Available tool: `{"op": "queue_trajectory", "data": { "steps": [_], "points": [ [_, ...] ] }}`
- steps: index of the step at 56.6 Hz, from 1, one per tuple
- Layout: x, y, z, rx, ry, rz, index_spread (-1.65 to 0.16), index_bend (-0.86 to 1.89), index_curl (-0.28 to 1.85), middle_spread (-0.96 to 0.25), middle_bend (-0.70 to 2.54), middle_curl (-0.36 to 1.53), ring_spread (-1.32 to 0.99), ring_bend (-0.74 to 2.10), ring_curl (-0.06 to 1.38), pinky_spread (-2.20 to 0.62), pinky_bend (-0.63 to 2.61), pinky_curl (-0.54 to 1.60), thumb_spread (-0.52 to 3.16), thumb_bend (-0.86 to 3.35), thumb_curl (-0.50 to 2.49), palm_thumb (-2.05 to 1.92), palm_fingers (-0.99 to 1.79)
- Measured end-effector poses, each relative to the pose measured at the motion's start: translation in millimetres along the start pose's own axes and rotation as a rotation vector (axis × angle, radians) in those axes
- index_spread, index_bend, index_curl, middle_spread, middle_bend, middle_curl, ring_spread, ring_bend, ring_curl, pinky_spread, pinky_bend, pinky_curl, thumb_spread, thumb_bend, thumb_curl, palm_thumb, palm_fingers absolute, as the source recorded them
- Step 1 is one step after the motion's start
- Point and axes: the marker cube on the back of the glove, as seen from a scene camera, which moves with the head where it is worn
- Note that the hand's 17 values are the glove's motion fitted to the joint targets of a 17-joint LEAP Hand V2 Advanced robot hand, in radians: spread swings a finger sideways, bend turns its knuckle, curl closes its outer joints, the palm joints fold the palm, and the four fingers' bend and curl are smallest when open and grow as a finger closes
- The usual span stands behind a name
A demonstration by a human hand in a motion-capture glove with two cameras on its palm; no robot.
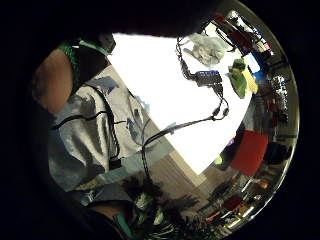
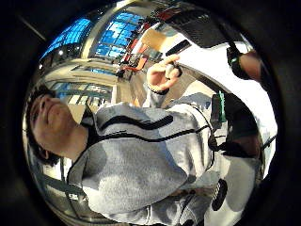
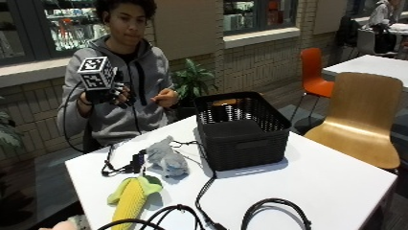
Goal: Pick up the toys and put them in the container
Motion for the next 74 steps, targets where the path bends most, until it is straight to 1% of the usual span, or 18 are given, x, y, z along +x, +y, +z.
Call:
{"op": "queue_trajectory", "data": {
  "steps": [1, 6, 11, 19, 23, 30, 38, 43, 50, 53, 59, 66, 74],
  "points": [
    [0, 0, 0, 0.001, 0.002, 0.001, -0.05, 0.27, 0.05, 0.01, 0.26, 0.04, -0.05, 0.36, 0.06, -0.01, 0.36, 0.05, 0.4, 0.21, 0.01, 0.25, 0.71],
    [-4, 4, -4, 0.011, 0.005, 0.004, -0.08, 0.27, 0.13, 0.02, 0.27, 0.08, -0.08, 0.43, 0.14, -0.01, 0.38, 0.14, 0.84, 0.37, 0.05, 0.34, 0.66],
    [-7, 8, -6, 0.012, 0.002, 0.015, -0.1, 0.27, 0.17, 0.02, 0.28, 0.11, -0.11, 0.45, 0.16, -0.01, 0.39, 0.16, 1.17, 0.46, 0.1, 0.37, 0.64],
    [16, -2, -28, 0.032, 0.039, 0.048, -0.13, 0.21, 0.2, 0.03, 0.3, 0.15, -0.13, 0.48, 0.17, -0.01, 0.42, 0.2, 1.5, 0.55, 0.17, 0.35, 0.58],
    [9, 0, -25, 0.049, 0.039, 0.054, -0.15, 0.19, 0.21, 0.04, 0.29, 0.17, -0.14, 0.5, 0.18, -0.01, 0.44, 0.21, 1.59, 0.58, 0.19, 0.33, 0.56],
    [-2, 1, -13, 0.036, 0.007, 0.058, -0.16, 0.19, 0.24, 0.03, 0.3, 0.19, -0.15, 0.51, 0.18, -0.01, 0.46, 0.23, 1.63, 0.61, 0.23, 0.28, 0.54],
    [12, -11, -17, 0.044, 0.028, 0.117, -0.17, 0.18, 0.27, 0.03, 0.32, 0.22, -0.15, 0.54, 0.19, -0.01, 0.49, 0.25, 1.63, 0.64, 0.26, 0.23, 0.51],
    [41, -25, -32, 0.073, 0.07, 0.175, -0.18, 0.18, 0.28, 0.03, 0.32, 0.24, -0.15, 0.56, 0.2, -0.01, 0.5, 0.26, 1.61, 0.65, 0.27, 0.2, 0.49],
    [72, -43, -42, 0.17, 0.203, 0.287, -0.19, 0.2, 0.31, 0.03, 0.33, 0.27, -0.17, 0.55, 0.2, -0.02, 0.52, 0.28, 1.55, 0.61, 0.26, 0.14, 0.46],
    [92, -57, -49, 0.174, 0.23, 0.323, -0.19, 0.21, 0.32, 0.03, 0.34, 0.28, -0.17, 0.53, 0.2, -0.04, 0.54, 0.28, 1.51, 0.57, 0.26, 0.11, 0.48],
    [126, -80, -53, 0.149, 0.239, 0.365, -0.21, 0.25, 0.36, 0.01, 0.34, 0.3, -0.19, 0.5, 0.19, -0.05, 0.54, 0.29, 1.43, 0.5, 0.25, 0.08, 0.45],
    [169, -111, -58, 0.109, 0.237, 0.417, -0.22, 0.3, 0.4, 0.0, 0.3, 0.31, -0.19, 0.43, 0.18, -0.04, 0.51, 0.3, 1.35, 0.43, 0.25, 0.07, 0.32],
    [219, -144, -62, 0.009, 0.268, 0.513, -0.24, 0.29, 0.42, 0.0, 0.26, 0.32, -0.19, 0.41, 0.18, -0.03, 0.51, 0.3, 1.28, 0.35, 0.25, 0.06, 0.23]
  ]
}}
